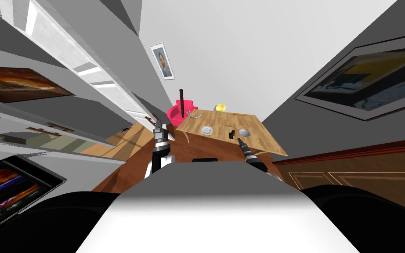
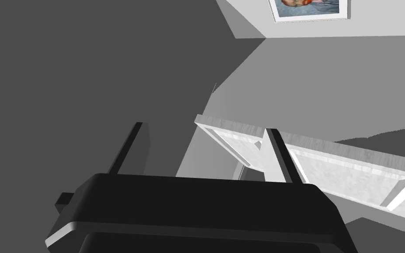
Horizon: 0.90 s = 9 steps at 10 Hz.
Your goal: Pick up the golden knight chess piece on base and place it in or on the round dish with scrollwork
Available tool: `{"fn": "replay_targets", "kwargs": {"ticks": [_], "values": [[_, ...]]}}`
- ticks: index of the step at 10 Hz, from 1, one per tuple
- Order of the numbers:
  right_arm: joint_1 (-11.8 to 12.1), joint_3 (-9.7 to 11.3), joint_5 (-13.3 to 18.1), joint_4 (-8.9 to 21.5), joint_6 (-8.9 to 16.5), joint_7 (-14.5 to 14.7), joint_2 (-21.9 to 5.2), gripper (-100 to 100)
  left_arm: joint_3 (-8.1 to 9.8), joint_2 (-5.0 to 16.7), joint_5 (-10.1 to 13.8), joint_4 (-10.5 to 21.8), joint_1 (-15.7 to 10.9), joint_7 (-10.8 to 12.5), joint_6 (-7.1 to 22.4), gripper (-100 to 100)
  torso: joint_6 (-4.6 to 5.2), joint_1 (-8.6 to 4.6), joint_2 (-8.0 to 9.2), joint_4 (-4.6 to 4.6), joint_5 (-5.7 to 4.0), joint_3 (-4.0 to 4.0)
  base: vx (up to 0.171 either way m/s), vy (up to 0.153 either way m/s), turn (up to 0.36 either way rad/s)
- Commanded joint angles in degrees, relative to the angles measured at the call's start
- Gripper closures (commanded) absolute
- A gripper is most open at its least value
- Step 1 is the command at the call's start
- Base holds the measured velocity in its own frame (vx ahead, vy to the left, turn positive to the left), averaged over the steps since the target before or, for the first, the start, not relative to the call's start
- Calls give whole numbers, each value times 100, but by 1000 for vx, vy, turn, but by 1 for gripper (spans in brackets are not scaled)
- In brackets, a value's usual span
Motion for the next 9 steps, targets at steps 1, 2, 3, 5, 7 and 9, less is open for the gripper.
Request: {"fn": "replay_targets", "kwargs": {"ticks": [1,2,3,5,7,9], "values": [[120,44,146,243,286,-34,-157,-100,0,0,0,0,0,0,0,0,0,0,0,0,0,0,-60,36,207],[120,44,146,243,299,-34,-157,-100,0,0,0,0,0,0,0,0,0,4,3,1,1,2,-34,30,76],[179,59,216,404,476,-75,-296,-100,0,0,0,0,1,0,0,0,1,3,-5,0,0,-2,-26,39,129],[223,80,285,567,652,-116,-442,-100,0,0,0,0,0,0,0,0,0,6,-10,-2,1,-5,-22,33,139],[272,143,415,890,970,-202,-753,-100,0,0,0,0,1,0,0,0,0,-2,-16,-3,0,-9,-14,25,169],[275,184,476,1048,1158,-245,-918,-100,0,0,0,0,1,0,0,0,0,0,-17,-3,0,-9,-7,31,122]]}}
